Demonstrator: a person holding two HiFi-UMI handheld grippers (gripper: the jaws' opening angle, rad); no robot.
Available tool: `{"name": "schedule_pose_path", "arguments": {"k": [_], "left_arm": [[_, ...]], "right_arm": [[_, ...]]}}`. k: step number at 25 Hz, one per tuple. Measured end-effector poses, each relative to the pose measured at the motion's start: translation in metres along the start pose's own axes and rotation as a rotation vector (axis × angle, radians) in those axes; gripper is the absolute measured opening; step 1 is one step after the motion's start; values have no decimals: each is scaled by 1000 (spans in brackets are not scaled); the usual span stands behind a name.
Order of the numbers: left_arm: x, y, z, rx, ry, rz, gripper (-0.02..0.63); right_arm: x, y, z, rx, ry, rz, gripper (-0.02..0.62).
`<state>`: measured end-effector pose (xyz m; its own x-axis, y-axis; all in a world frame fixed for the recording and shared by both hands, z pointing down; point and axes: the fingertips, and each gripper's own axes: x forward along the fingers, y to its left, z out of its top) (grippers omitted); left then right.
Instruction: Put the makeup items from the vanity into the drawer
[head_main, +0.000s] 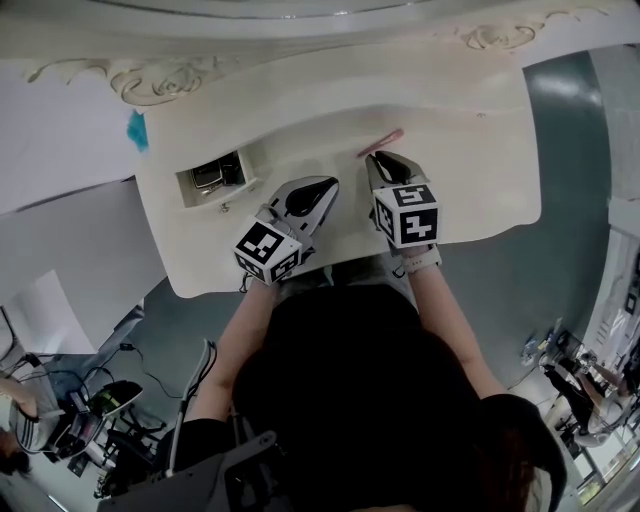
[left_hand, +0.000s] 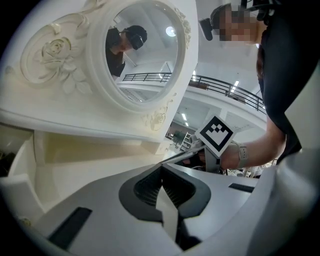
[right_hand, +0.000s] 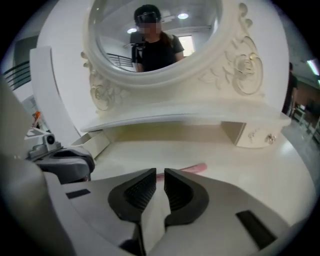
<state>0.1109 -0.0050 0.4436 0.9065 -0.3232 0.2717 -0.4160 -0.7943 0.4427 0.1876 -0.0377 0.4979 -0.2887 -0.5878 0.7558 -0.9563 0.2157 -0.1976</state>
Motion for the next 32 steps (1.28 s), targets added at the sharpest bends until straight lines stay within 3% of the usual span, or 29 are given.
{"name": "schedule_pose_path", "arguments": {"k": [2,3,12,15,19,25,29,32], "left_arm": [[-2,2,-1,-1,3,-2,12],[-3,3,-1,-1,5,-2,12],[-14,12,0,-1,5,12,12],[-20,13,0,-1,1,20,12],[-30,16,-1,-8,-2,37,12],[-42,20,-3,-19,-17,64,12],[-48,20,-4,-23,-23,75,12],[-52,18,-5,-24,-30,79,12]], "right_arm": [[4,-9,-3,76,-3,-27,72],[6,-13,-4,106,-1,-36,124],[19,-26,-8,327,-9,-111,161],[23,-31,-7,358,-15,-140,163],[28,-32,-3,296,0,-181,163],[38,-24,0,38,76,-213,160],[41,-12,0,-65,95,-186,64],[40,-8,-2,-113,98,-181,55]]}}
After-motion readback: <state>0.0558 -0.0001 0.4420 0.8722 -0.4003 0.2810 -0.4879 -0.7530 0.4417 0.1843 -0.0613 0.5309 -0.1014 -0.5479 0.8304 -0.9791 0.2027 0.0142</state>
